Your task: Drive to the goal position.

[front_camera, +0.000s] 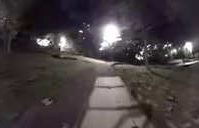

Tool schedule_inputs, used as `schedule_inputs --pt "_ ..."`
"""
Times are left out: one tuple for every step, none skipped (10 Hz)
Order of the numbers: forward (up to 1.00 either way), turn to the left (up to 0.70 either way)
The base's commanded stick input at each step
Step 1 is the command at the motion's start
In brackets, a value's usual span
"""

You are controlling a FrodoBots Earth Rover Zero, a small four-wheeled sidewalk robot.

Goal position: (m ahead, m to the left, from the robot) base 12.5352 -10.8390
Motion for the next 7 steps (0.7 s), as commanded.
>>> schedule_inputs --pt "0.45 0.0" --pt "0.45 0.0" --pt "0.45 0.0" --pt "0.45 0.0" --pt "0.45 0.0" --pt "0.45 0.0" --pt "0.45 0.0"
